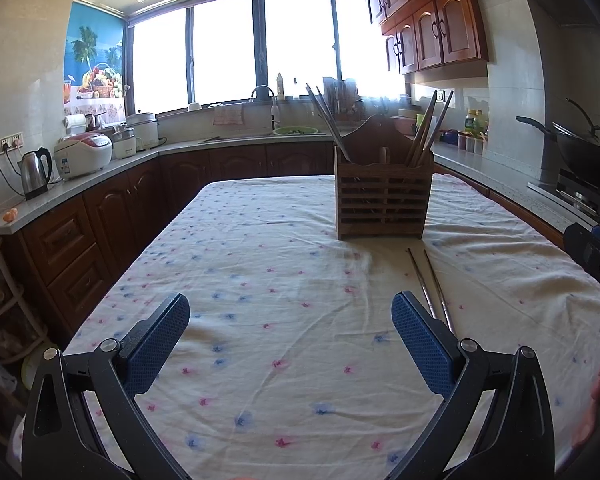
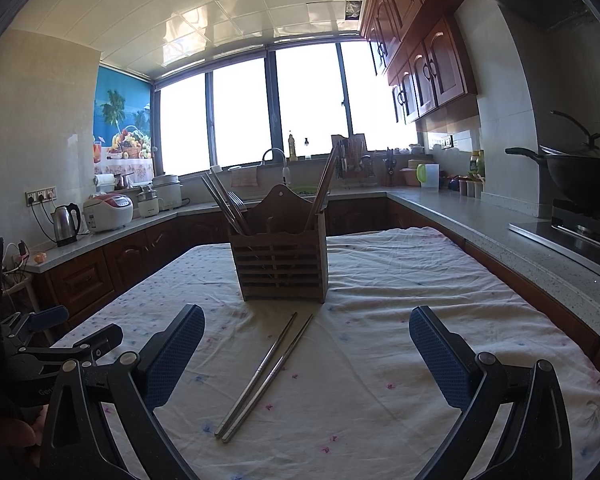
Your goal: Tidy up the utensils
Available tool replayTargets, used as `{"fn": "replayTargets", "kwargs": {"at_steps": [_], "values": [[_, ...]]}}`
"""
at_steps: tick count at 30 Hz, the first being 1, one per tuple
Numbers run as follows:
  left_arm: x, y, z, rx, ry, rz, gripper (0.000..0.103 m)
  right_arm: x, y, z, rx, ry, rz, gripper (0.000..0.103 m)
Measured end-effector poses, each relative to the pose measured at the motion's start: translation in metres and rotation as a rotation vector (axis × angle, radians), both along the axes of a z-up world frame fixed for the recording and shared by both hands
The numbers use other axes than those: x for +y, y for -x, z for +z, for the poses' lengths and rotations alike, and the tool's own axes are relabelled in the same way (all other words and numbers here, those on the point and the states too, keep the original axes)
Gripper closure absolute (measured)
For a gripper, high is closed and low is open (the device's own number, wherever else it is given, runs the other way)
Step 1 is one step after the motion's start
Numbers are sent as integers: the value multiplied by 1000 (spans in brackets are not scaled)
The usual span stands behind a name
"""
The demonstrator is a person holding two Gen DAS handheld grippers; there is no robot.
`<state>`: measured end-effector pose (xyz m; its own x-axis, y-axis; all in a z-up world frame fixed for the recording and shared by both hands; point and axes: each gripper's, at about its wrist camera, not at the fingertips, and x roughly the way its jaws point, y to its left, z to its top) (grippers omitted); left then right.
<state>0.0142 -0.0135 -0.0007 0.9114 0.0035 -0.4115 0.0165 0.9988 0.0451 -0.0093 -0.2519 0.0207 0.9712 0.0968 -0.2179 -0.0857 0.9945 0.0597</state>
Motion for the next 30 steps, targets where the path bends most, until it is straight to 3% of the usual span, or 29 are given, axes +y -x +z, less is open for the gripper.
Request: {"fn": "replayTargets", "kwargs": {"at_steps": [30], "values": [[7,-9,1,35,32,-15,0,11,2,1,22,-5,0,0]]}}
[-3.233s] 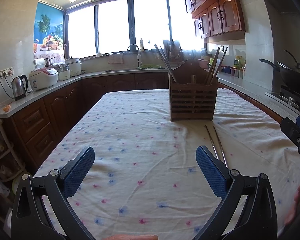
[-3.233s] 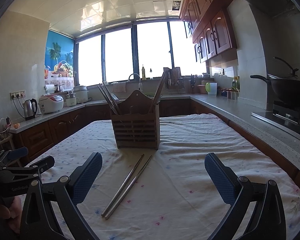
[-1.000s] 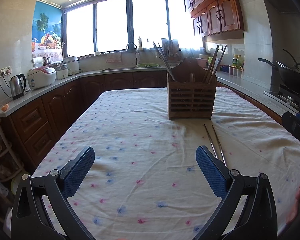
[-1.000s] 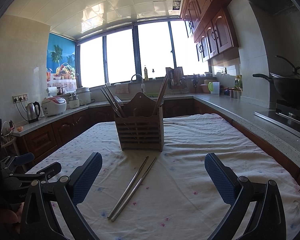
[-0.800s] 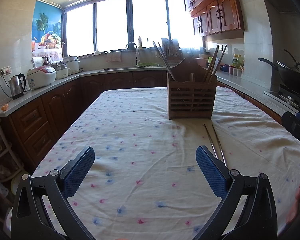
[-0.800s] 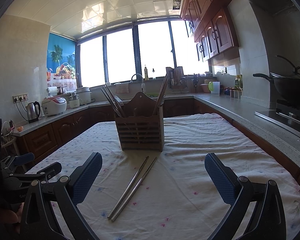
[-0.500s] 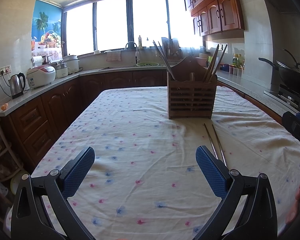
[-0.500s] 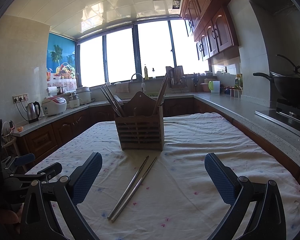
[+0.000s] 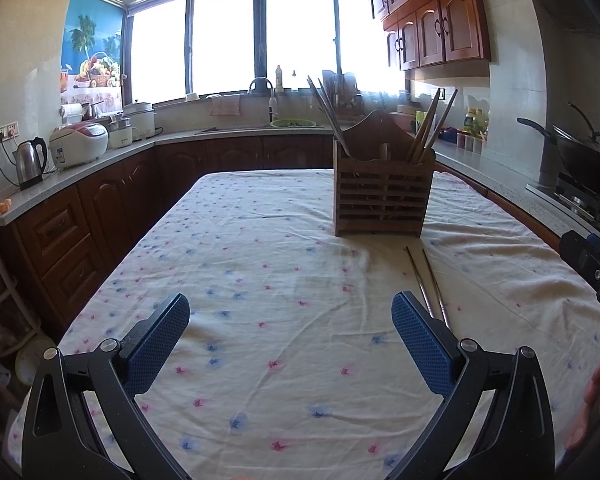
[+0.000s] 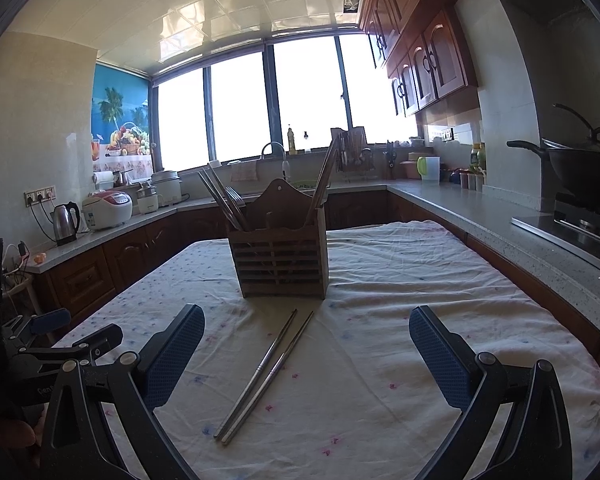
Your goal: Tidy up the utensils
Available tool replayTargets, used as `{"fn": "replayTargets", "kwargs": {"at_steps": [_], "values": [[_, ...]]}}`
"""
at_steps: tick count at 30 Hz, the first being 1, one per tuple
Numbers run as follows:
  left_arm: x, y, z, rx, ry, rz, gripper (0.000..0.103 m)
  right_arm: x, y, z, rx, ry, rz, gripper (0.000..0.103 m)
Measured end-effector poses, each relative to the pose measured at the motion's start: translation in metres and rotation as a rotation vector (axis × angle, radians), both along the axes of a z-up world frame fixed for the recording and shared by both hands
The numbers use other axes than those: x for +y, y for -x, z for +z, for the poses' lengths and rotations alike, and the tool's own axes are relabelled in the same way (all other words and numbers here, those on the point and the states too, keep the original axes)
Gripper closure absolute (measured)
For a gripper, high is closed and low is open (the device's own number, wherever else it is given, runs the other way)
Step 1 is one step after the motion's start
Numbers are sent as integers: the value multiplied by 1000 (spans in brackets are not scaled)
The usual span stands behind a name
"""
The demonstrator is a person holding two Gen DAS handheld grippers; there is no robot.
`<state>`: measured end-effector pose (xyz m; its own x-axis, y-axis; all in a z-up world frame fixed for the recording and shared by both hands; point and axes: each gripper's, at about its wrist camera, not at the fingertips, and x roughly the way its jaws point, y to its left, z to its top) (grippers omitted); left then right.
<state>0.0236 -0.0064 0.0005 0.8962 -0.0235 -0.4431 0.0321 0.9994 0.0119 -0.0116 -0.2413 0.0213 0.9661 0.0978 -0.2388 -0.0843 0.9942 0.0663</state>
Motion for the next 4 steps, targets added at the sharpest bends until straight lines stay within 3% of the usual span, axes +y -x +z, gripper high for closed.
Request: {"fn": "replayTargets", "kwargs": {"at_steps": [4], "values": [[0,-2,0,12,6,-11,0,2,-3,-1,11,-9,-2,0]]}}
